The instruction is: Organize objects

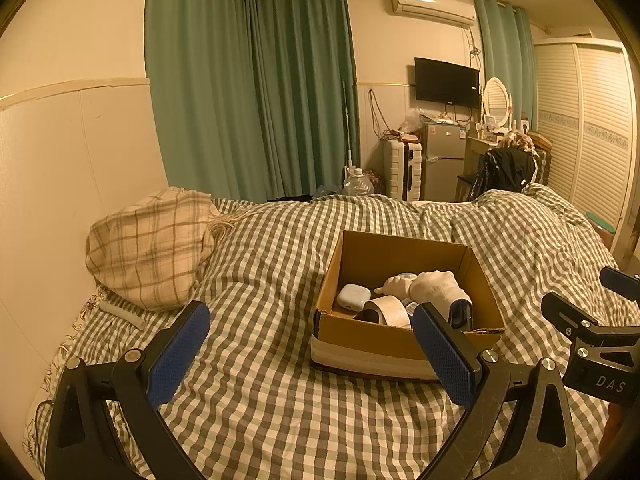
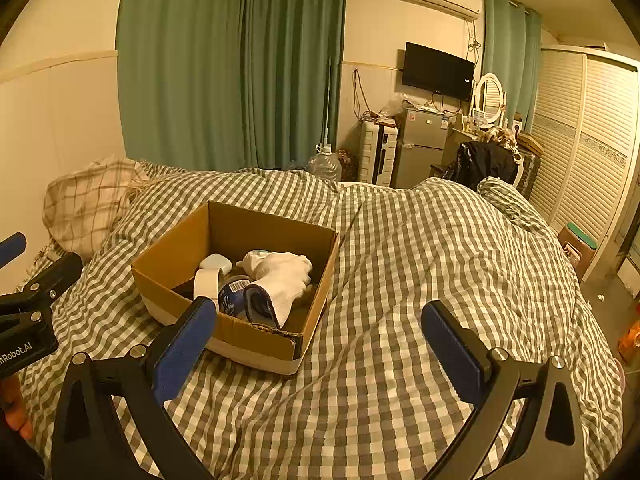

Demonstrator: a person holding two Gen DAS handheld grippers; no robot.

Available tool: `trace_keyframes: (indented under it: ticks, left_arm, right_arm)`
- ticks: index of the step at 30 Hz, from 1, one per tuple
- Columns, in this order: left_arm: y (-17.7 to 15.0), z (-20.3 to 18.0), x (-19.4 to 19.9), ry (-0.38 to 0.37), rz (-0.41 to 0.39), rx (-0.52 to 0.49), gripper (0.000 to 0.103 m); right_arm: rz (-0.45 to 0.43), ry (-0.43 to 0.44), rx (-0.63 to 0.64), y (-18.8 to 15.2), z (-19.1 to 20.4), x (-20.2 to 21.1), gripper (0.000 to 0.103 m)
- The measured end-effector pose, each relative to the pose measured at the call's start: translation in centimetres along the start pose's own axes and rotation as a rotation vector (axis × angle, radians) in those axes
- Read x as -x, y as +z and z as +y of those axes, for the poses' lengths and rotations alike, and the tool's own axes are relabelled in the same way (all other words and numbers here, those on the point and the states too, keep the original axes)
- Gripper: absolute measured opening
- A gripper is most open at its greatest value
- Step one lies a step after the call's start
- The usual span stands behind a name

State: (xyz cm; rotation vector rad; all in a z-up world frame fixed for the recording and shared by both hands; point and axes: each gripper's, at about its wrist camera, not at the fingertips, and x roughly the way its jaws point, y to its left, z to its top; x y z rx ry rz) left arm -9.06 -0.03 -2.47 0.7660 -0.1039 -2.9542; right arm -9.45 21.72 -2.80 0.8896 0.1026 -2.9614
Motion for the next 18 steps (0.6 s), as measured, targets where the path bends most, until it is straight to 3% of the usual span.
trace_keyframes:
  ticks: [18]
  left_arm:
    - [-0.20,0.01,0.00,-0.009,0.008,-0.005,0.103]
  right_arm:
    - [0.015,0.003,0.001,-0.34,-0.14,-0.36,0.103]
